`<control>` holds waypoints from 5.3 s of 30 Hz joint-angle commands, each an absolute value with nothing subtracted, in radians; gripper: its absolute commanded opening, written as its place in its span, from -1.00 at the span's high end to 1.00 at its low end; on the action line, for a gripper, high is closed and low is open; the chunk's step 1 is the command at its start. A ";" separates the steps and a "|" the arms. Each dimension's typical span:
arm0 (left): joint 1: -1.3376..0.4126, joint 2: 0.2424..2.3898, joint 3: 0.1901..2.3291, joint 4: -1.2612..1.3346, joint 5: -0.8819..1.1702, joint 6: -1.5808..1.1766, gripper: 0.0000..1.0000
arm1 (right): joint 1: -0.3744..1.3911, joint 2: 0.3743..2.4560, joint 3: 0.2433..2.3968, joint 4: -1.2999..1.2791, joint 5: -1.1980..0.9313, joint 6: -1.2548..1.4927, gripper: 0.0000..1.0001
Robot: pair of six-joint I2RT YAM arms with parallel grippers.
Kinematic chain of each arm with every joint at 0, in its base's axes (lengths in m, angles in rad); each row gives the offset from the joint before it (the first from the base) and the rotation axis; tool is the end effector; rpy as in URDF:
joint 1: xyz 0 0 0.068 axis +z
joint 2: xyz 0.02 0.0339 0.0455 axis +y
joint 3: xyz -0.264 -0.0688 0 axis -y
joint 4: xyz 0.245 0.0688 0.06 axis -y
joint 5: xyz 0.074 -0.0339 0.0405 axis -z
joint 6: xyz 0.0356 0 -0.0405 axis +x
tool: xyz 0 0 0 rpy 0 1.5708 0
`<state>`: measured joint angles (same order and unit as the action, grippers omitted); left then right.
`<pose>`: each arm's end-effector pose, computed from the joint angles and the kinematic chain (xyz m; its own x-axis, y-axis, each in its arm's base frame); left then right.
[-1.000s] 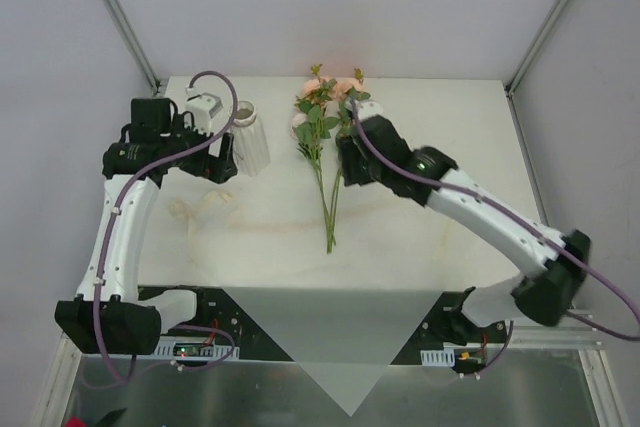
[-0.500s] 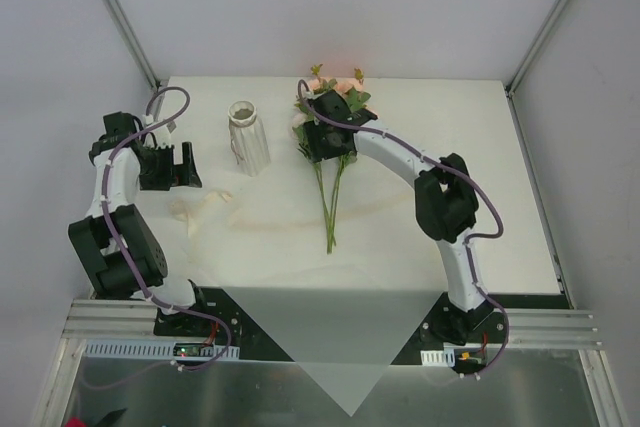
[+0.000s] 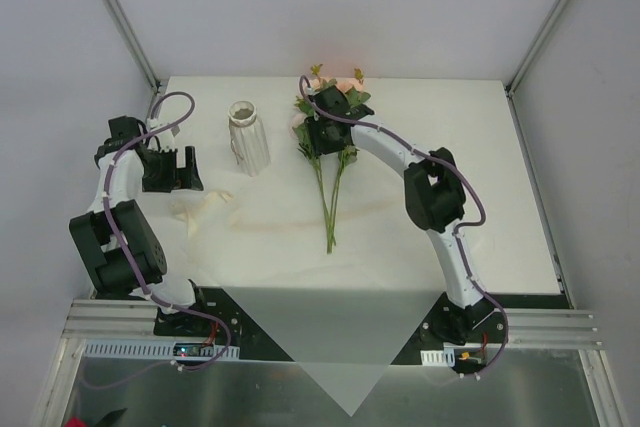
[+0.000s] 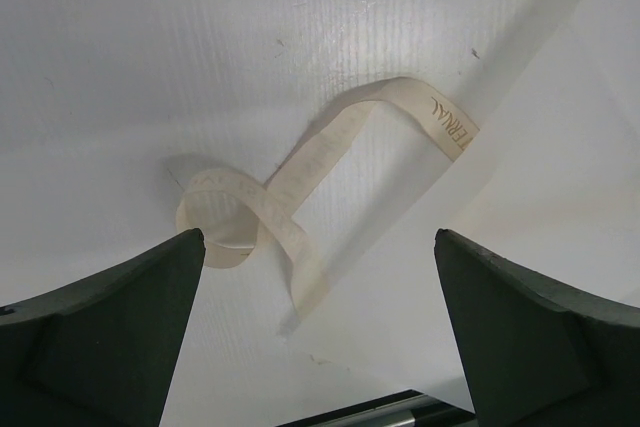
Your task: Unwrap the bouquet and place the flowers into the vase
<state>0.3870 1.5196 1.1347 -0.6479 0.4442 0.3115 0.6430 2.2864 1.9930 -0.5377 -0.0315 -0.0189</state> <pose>0.2933 0.1030 0.2496 -0.7989 -0.0268 -0.6009 0.1134 0.9744 -0.1942 0.4146 0.3121 0.2184 -0.5794 -0.4577 -0.6744 -0.6274 0.7787 0.0105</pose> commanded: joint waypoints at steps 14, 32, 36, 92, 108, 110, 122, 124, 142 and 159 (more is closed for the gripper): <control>0.388 1.463 1.101 -0.630 0.472 0.328 -0.98 | 0.609 2.370 2.085 -0.574 -0.054 0.025 0.68; 0.388 1.394 1.098 -0.661 0.491 0.336 -0.98 | 0.612 1.875 1.709 -0.221 -0.035 0.133 0.99; 0.388 1.381 1.097 -0.672 0.497 0.337 -0.98 | 0.620 1.777 1.697 -0.135 -0.061 0.144 0.99; 0.388 1.330 1.052 -0.719 0.551 0.402 -0.98 | 0.807 2.138 2.310 0.670 -0.173 -0.054 0.99; 0.388 1.335 1.058 -0.726 0.546 0.411 -0.98 | 0.842 2.174 2.189 0.563 -0.261 -0.023 0.99; 0.388 1.330 1.058 -0.727 0.548 0.411 -0.98 | 0.844 2.178 2.172 0.560 -0.273 -0.011 0.99; 0.388 1.319 1.052 -0.729 0.549 0.413 -0.98 | 0.847 2.183 2.115 0.396 -0.278 -0.041 0.20; 0.388 1.316 1.055 -0.729 0.549 0.410 -0.98 | 0.845 2.180 2.117 0.379 -0.278 -0.046 0.11; 0.388 1.313 1.040 -0.729 0.525 0.414 -0.99 | 0.727 1.809 1.536 0.272 -0.163 -0.051 -0.48; 0.388 1.193 0.871 -0.784 0.354 0.643 -0.98 | 0.701 2.068 1.781 -0.379 -0.098 -0.161 -0.23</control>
<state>0.3870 1.2419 0.8944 -0.7567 0.3870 0.5709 0.6991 2.0182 1.7035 -0.2474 -0.1242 -0.1375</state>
